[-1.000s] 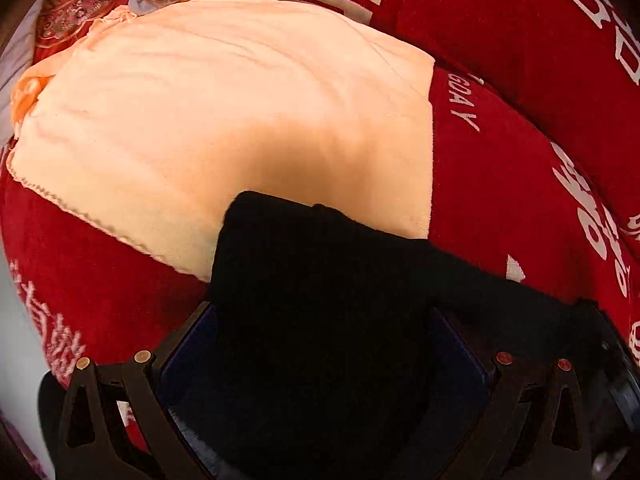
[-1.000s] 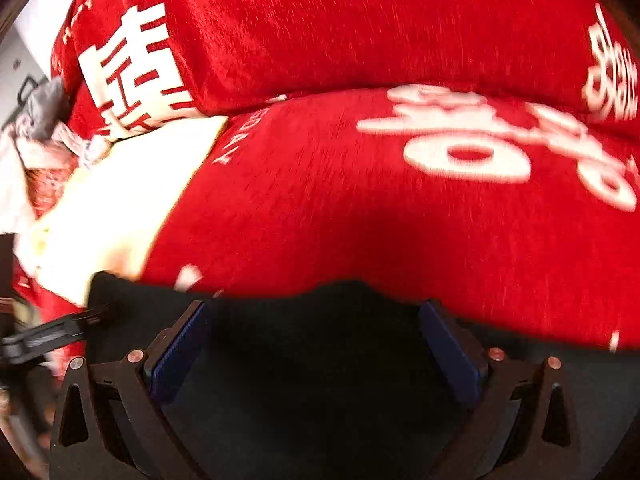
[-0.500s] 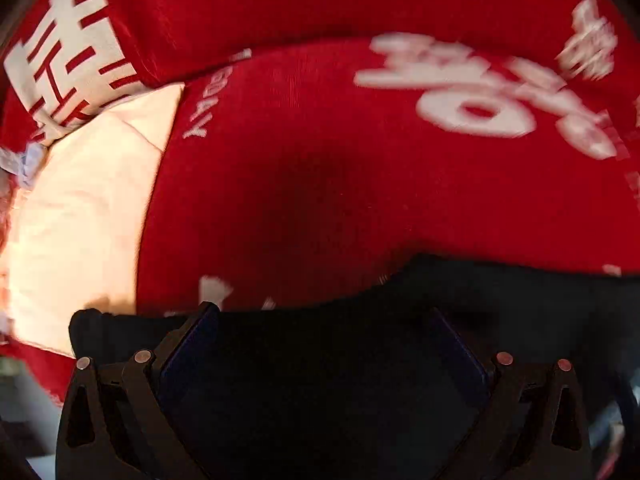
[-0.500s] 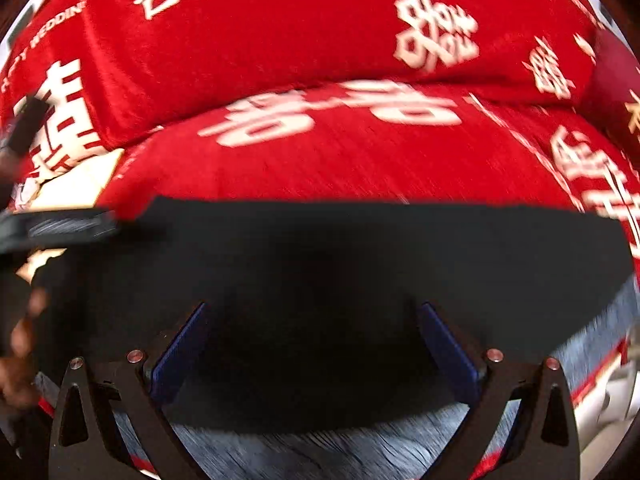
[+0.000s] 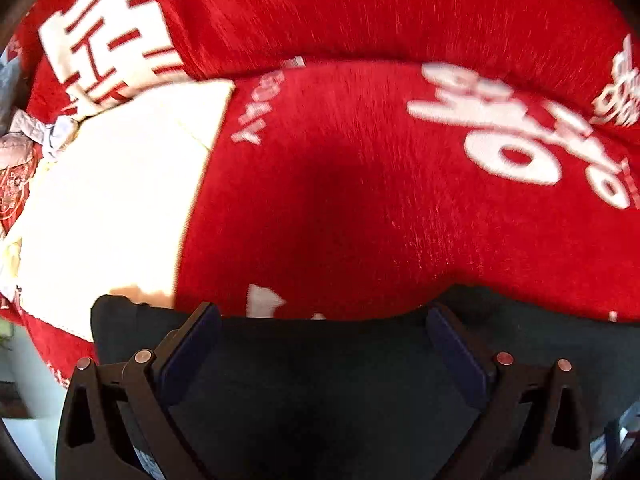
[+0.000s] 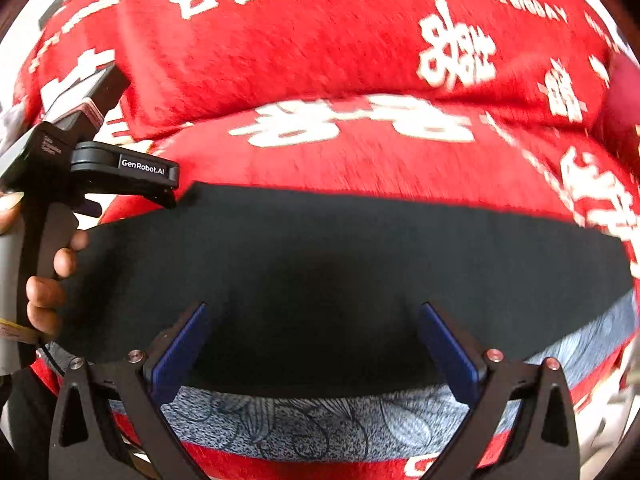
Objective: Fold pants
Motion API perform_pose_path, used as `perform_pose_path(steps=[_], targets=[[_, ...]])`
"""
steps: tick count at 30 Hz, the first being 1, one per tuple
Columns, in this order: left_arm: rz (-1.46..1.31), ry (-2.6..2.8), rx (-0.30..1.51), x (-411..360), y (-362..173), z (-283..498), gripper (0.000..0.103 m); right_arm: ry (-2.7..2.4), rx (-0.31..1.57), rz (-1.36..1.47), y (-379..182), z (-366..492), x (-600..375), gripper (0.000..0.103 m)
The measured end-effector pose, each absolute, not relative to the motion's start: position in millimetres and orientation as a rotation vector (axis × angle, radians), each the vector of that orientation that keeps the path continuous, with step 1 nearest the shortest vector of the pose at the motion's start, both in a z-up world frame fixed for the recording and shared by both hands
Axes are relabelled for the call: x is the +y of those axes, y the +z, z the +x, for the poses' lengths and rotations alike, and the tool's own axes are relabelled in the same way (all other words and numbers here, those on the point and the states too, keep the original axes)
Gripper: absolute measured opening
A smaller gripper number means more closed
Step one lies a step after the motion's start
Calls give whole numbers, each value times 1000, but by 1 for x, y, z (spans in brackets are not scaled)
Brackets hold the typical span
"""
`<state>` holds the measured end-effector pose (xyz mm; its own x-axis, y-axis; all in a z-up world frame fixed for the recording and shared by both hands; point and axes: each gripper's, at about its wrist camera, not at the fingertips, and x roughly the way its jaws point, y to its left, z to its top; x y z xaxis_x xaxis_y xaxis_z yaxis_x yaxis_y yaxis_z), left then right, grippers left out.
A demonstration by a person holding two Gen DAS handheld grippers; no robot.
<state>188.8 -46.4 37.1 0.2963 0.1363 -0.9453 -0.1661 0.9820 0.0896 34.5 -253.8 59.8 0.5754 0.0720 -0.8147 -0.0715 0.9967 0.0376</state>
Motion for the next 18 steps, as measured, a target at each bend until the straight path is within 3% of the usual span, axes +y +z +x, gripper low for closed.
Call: perform_pose_path(steps=[3,7,9,12,18], targets=[[-90,263,1234,2,40,172,103,116,948,-46,62,44,-248,103],[-278,342,1350,88,3,160,103,118,973,3,57,57,-253,103],[-316,291,1334,94,8,155,103,104,993,34,53,58,-259,103],[-229,335,1275,69,29,148,103,106,999,33,53,60,-269,103],[-30,14,1282,-87,37,132,103,45,1058,-74,43,83,-320,103]])
